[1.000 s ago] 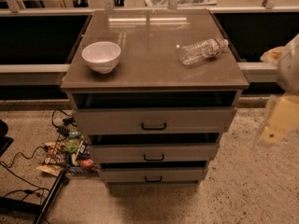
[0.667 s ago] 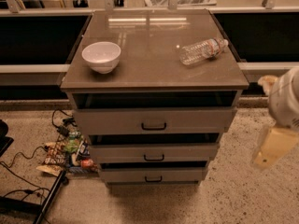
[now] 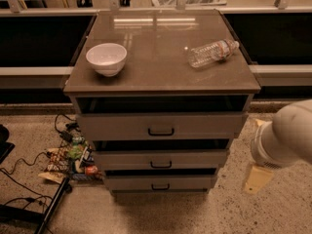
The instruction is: Open bottom drawer
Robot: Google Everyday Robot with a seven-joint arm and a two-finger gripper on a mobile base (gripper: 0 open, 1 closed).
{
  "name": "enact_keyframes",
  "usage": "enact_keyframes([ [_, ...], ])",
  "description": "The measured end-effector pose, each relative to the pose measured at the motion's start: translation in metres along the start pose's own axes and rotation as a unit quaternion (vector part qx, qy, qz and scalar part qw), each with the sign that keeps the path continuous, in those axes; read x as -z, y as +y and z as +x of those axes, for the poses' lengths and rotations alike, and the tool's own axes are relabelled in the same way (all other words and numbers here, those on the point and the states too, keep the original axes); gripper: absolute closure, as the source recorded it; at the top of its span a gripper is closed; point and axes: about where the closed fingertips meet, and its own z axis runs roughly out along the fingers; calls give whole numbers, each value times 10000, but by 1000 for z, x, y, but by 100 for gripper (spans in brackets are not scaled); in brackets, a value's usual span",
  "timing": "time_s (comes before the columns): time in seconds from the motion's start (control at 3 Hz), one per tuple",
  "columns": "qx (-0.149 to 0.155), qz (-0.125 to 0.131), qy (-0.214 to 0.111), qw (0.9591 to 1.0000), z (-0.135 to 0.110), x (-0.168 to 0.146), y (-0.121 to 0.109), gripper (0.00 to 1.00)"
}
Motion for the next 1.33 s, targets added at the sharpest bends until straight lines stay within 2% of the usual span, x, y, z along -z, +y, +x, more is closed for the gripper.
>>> enact_keyframes([
  [0.33,-172,-120,-34,9998,6,-77,15,0],
  [0.67,-172,-120,-34,9998,6,-77,15,0],
  [1.0,-208,-318,25,9993,5,-103,27,0],
  [1.33,-317,-589,116,9977,10,-152,50,0],
])
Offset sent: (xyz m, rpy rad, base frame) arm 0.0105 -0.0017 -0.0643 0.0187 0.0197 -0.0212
